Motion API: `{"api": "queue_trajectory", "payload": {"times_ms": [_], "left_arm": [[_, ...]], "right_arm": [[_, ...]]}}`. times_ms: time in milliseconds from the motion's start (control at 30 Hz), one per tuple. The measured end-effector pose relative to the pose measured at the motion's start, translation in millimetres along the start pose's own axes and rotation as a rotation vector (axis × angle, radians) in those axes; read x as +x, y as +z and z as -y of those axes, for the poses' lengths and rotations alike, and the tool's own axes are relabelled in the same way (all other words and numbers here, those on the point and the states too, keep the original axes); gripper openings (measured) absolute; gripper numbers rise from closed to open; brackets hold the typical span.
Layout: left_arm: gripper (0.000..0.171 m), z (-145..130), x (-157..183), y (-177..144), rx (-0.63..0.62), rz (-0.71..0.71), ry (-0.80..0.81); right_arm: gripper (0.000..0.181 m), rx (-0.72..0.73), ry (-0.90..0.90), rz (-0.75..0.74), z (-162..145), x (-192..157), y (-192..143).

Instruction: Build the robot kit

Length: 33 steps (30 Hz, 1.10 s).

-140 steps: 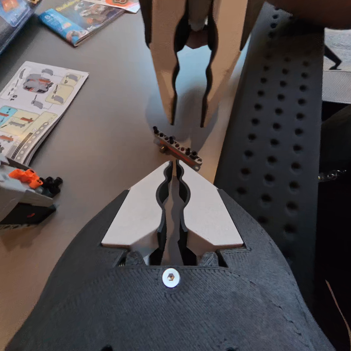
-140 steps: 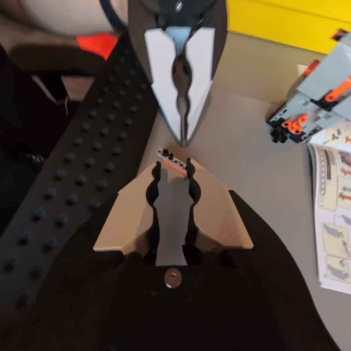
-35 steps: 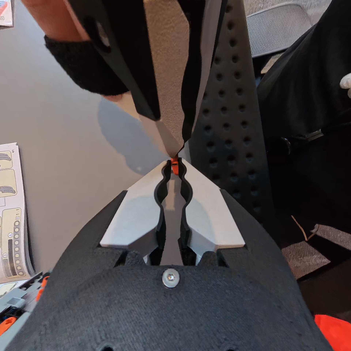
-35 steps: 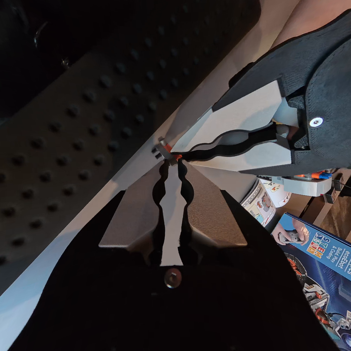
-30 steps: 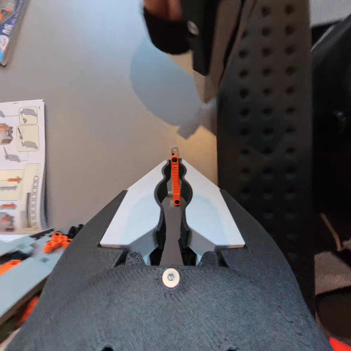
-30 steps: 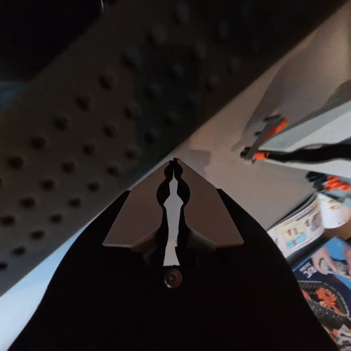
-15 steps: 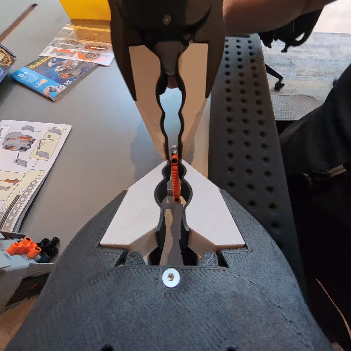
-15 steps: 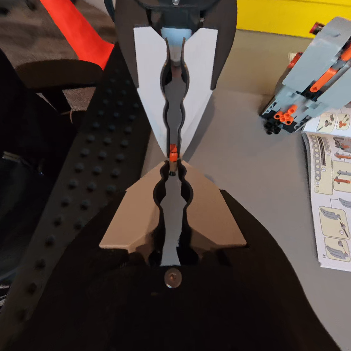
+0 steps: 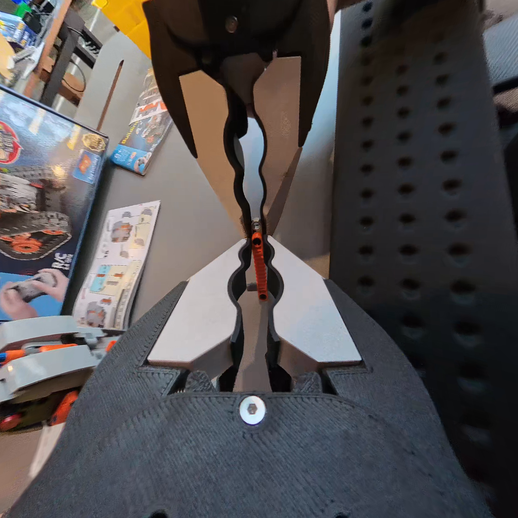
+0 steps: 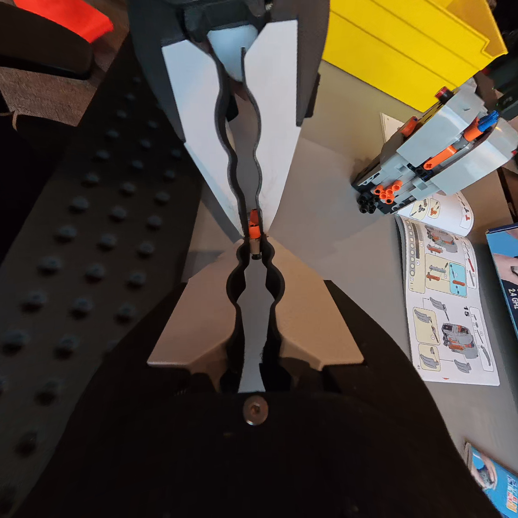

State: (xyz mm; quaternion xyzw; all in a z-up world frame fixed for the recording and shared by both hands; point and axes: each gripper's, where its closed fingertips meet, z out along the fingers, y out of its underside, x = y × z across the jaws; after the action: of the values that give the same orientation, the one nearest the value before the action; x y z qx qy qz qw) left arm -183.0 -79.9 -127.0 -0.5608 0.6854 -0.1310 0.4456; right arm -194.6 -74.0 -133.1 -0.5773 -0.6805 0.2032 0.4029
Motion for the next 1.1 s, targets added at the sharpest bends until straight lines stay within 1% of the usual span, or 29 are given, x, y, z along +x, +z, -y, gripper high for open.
{"api": "queue_trajectory", "payload": {"times_ms": [100,200,300,400,533,600,633,733,833,1000,1100], "left_arm": [[0.006,-1.1,1.4,0.2,-0.023,0.020,0.013],[0.006,0.4,3.3,-1.0,-0.004,0.016,-0.021],[0.006,-0.9,2.4,-0.6,0.001,0.008,-0.067],[0.006,-0.2,2.9,-1.2,0.038,-0.031,-0.167],[0.007,3.9,0.7,-6.1,0.140,-0.102,-0.384],[0.007,6.6,-0.3,-9.8,0.182,-0.105,-0.417],[0.007,6.6,0.9,-10.6,0.184,-0.101,-0.405],[0.006,5.2,9.4,-10.7,0.154,-0.072,-0.307],[0.007,4.0,14.7,-10.9,0.138,-0.075,-0.270],[0.006,3.0,16.2,-10.4,0.124,-0.019,-0.054],[0.007,2.8,16.4,-10.3,0.127,-0.029,0.001]], "right_arm": [[0.007,0.010,0.016,-0.006,-0.3,-1.2,1.1],[0.007,0.029,0.029,0.005,1.0,-3.8,-0.2],[0.006,0.016,0.003,-0.047,0.5,-2.0,0.7],[0.006,0.025,-0.022,-0.083,1.2,-2.5,0.0],[0.006,0.056,-0.094,-0.170,7.2,-0.8,-2.9],[0.006,0.076,-0.114,-0.198,11.6,-0.4,-5.1],[0.006,0.085,-0.103,-0.188,12.0,-1.9,-4.7],[0.007,0.118,-0.019,-0.090,10.2,-10.7,-3.0],[0.007,0.139,0.054,-0.024,9.6,-16.2,-1.3],[0.007,0.149,0.104,0.013,9.1,-17.6,1.2],[0.007,0.146,0.129,0.022,9.6,-17.8,2.1]]}}
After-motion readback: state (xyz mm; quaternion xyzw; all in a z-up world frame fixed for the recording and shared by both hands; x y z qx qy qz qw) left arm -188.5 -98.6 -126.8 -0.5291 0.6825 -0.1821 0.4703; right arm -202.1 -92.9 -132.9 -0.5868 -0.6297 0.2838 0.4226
